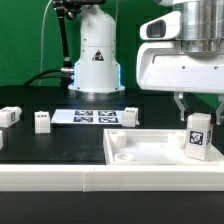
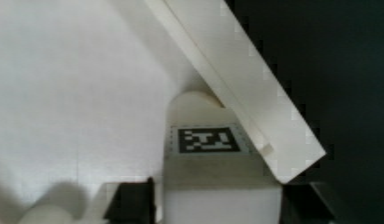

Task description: Assemble one leg

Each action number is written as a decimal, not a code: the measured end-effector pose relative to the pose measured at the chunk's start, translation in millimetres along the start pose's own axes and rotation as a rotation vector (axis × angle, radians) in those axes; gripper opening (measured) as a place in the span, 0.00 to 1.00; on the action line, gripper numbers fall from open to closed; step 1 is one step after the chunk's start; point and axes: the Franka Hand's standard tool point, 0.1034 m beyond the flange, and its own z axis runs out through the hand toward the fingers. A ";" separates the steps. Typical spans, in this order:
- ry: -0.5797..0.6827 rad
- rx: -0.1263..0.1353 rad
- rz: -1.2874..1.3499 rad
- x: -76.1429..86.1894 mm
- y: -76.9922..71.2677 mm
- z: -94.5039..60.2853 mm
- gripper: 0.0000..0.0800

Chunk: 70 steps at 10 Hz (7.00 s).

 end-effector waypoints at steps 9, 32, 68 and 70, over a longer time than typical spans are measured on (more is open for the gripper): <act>-0.019 -0.015 -0.400 5.8 -2.0 -3.7 0.81; 0.043 0.070 -0.448 11.4 9.0 9.1 0.36; 0.091 0.033 -0.140 17.0 -0.8 9.9 0.37; 0.099 0.028 0.050 17.1 1.2 9.6 0.37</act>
Offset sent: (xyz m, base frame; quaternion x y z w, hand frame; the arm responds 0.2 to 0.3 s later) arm 0.0000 0.0000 0.0000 0.0000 0.0000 0.0000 1.0000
